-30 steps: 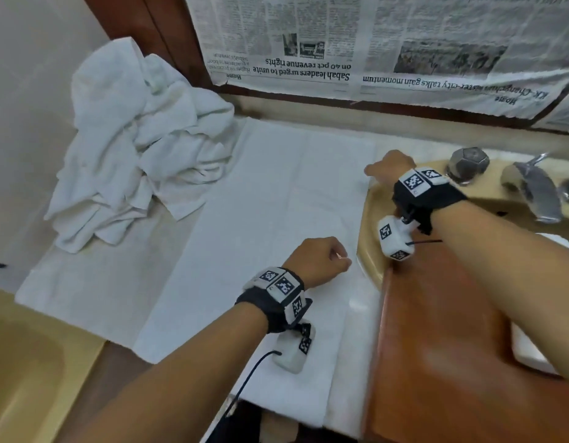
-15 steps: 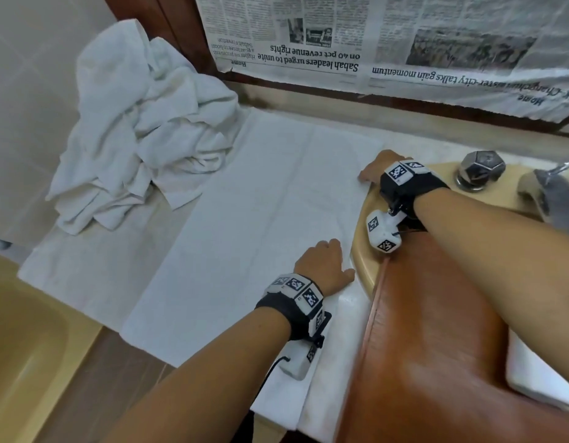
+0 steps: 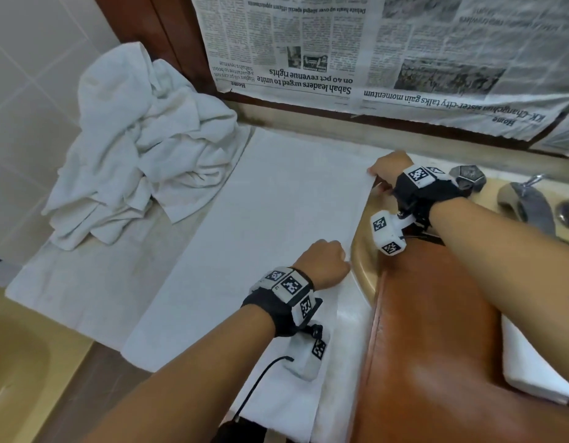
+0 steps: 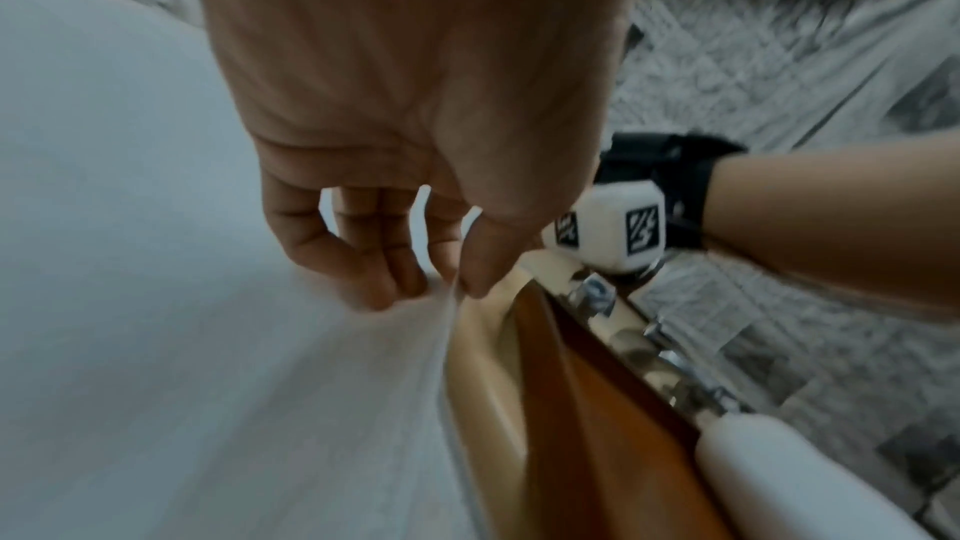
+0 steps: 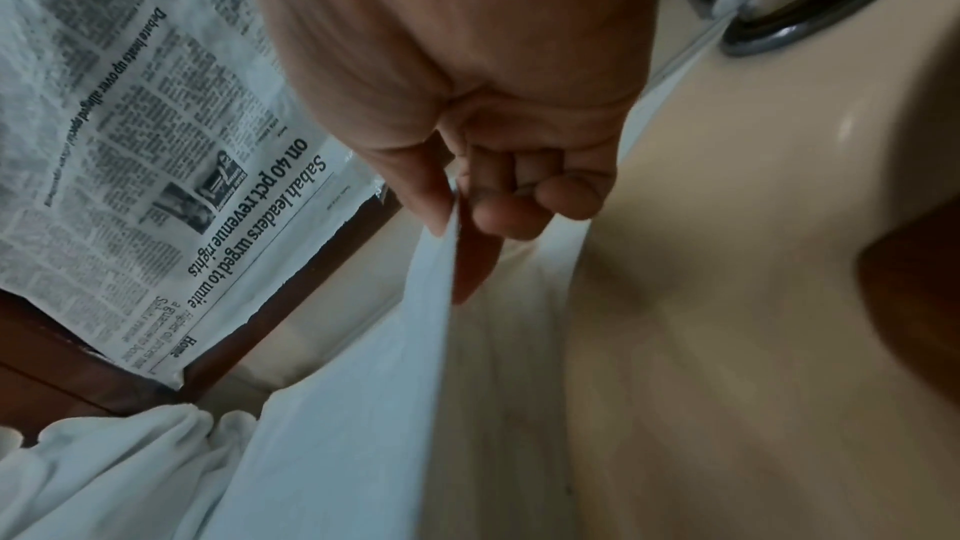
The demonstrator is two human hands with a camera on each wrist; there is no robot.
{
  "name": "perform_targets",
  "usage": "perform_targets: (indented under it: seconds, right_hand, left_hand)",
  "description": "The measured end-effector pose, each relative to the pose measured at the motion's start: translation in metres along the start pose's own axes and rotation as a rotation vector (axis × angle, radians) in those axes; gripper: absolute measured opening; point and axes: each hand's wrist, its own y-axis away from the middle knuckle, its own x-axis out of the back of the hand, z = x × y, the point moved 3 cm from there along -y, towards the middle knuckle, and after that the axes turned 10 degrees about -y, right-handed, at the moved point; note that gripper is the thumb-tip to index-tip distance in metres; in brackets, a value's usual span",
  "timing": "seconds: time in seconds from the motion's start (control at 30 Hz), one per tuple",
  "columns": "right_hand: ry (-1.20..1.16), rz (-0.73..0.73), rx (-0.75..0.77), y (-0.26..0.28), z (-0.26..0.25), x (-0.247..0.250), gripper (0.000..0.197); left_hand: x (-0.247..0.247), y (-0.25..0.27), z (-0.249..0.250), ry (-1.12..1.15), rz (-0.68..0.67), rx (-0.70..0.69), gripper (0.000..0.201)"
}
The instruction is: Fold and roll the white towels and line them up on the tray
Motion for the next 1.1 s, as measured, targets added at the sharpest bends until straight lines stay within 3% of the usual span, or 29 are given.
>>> perform_targets:
  seconds: [0.1,0.3,0.43,0.47,0.53,0.6,0.7,0.8,0.97,1.1]
  right_hand:
    - [-0.028,0.086,0.035,-0.001,-0.012,0.007,0.022]
    - [0.027,0.310,0.223,0.024,-0.081,-0.030,0.018]
    - [-0.185,0.172,0.331,0.041,-0.106,-0.102,0.024]
    - [-0.196,0.105,0.324,0.045,-0.104,-0.123,0.026]
    - [0.007,0.012,0.253,0.050,-0.090,-0.160,0.030]
    - [0.284,-0.029,0.167,0.050,-0.066,-0.187,0.040]
    - [0.491,-0.038,0.142,0.057,-0.033,-0.211,0.045]
    - [0.540,0.013,0.184,0.073,-0.015,-0.220,0.049]
    - [0.549,0.027,0.191,0.085,-0.011,-0.221,0.050]
    - [0.501,-0.003,0.187,0.079,-0.031,-0.211,0.036]
  left_hand:
    - [0.027,0.013,-0.002,0.266,0.041,-0.022,0.015]
    - [0.076,0.030,-0.043,0.812,-0.031,-0.051,0.020]
    - [0.103,0.034,-0.113,1.011,0.145,0.131,0.018]
    - [0.106,0.033,-0.134,1.007,0.199,0.211,0.014]
    - [0.107,0.029,-0.174,0.828,0.251,0.336,0.015]
    - [0.101,0.027,-0.205,0.536,0.180,0.391,0.023]
    - [0.094,0.030,-0.227,0.386,0.174,0.333,0.025]
    - [0.093,0.034,-0.234,0.346,0.159,0.281,0.025]
    - [0.094,0.034,-0.239,0.286,0.075,0.228,0.024]
    - [0.106,0.016,-0.237,0.239,0.034,0.201,0.039]
